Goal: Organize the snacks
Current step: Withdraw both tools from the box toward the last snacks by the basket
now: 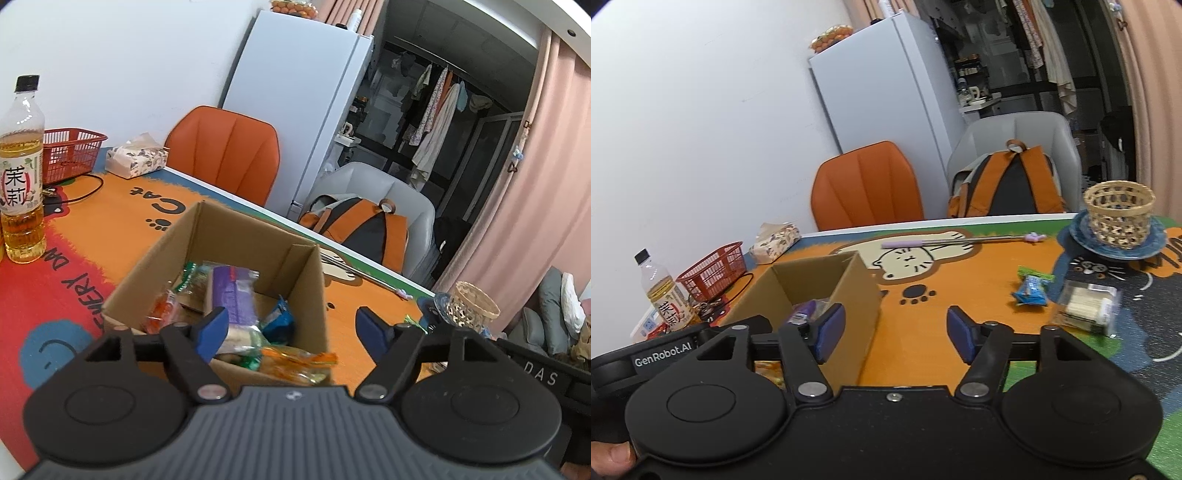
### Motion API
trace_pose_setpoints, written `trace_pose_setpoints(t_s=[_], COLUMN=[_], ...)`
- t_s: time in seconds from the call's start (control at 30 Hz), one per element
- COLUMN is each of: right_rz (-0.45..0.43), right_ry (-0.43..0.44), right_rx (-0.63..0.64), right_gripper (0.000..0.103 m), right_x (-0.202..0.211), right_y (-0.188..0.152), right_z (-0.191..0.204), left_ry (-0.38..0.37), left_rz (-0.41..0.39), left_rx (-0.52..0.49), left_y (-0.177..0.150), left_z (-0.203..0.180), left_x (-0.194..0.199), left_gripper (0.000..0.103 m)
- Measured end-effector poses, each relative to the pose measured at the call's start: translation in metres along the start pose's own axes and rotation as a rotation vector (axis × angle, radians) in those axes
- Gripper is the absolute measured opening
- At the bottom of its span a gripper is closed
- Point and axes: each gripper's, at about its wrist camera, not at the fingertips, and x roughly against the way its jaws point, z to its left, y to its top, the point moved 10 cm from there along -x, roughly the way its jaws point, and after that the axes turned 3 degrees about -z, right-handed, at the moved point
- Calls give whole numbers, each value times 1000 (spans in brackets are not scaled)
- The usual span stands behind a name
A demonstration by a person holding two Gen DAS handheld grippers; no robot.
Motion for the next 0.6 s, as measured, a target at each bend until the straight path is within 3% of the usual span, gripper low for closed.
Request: trace_pose_setpoints(t_s=[0.47, 0.6], right_rz=[-55, -56], right_ry=[-86, -100], right_rx=[-16, -35], right_gripper=[100, 101], right_x=[25, 28], right_y=[2, 1], right_z=[-41, -54], left_ry=[-32, -45], left_rz=[-8, 1], left_rx=[-33, -45], left_y=[-9, -14], left_z=[-34, -44], left_x=[0, -2], left_gripper=[87, 87])
